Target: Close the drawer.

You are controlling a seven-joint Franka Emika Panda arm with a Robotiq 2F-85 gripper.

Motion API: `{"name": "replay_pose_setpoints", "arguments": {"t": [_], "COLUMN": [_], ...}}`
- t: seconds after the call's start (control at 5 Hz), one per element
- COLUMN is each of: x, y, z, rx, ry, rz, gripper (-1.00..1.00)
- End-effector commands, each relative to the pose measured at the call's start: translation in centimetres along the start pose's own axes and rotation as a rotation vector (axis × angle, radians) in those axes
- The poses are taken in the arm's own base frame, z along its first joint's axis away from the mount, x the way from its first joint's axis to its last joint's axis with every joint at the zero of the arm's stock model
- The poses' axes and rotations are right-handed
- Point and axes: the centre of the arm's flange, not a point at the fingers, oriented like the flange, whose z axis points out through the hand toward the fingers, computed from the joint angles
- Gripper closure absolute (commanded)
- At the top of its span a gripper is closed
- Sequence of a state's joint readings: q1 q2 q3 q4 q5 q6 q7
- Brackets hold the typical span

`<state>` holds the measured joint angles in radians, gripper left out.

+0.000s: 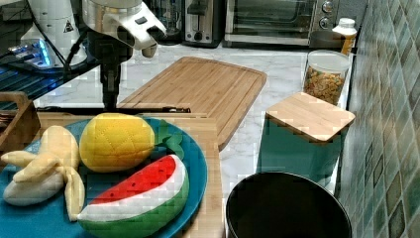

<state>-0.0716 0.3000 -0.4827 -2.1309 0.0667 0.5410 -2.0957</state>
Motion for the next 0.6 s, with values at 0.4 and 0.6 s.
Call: {"name": "replay_pose_setpoints", "arguments": {"t": [0.4,0.6], "x": [-5.85,-6.21], "y": [7.52,7.28], "z": [-14.07,-13.54], "rx": [-0.413,-0.479], "ry": [0.203,0.252], "rz": [0.092,0.108], "gripper": [1.00,1.00]}}
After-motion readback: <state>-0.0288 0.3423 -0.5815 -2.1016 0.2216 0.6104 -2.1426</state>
